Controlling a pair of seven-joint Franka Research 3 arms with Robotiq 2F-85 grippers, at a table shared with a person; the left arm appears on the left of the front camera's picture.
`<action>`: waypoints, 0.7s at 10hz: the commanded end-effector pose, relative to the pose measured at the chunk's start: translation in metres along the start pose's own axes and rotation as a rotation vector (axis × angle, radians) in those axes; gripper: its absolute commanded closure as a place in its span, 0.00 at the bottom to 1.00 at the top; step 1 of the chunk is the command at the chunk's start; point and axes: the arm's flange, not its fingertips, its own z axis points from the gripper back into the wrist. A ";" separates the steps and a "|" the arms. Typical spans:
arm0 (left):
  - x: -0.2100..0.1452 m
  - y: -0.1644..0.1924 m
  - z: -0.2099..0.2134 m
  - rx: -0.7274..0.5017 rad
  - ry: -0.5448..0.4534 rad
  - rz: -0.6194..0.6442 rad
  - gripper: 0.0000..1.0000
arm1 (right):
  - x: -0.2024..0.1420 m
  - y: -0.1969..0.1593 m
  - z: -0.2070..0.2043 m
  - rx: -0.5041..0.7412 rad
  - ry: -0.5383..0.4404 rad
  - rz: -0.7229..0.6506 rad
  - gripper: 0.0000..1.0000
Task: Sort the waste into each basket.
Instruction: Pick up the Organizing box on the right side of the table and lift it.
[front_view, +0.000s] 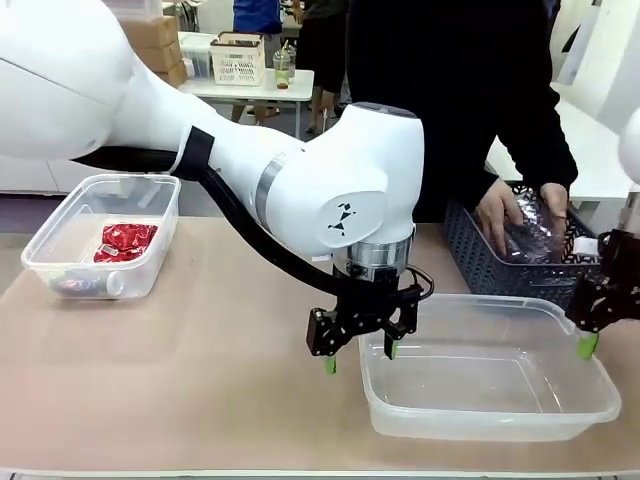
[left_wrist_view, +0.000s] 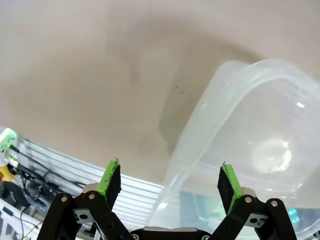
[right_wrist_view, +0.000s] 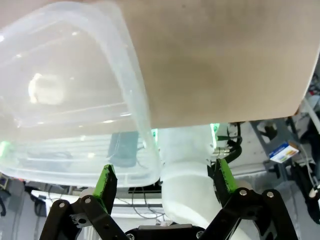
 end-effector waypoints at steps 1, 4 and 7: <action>-0.003 -0.007 -0.001 -0.047 -0.064 0.022 0.00 | -0.041 -0.020 -0.109 0.017 -0.008 -0.022 0.00; -0.005 -0.008 -0.008 -0.040 -0.097 -0.018 0.26 | -0.046 -0.003 -0.127 -0.008 0.011 0.026 0.00; -0.003 -0.003 -0.002 -0.068 -0.076 -0.019 1.00 | -0.052 0.008 -0.128 -0.015 0.026 0.080 0.83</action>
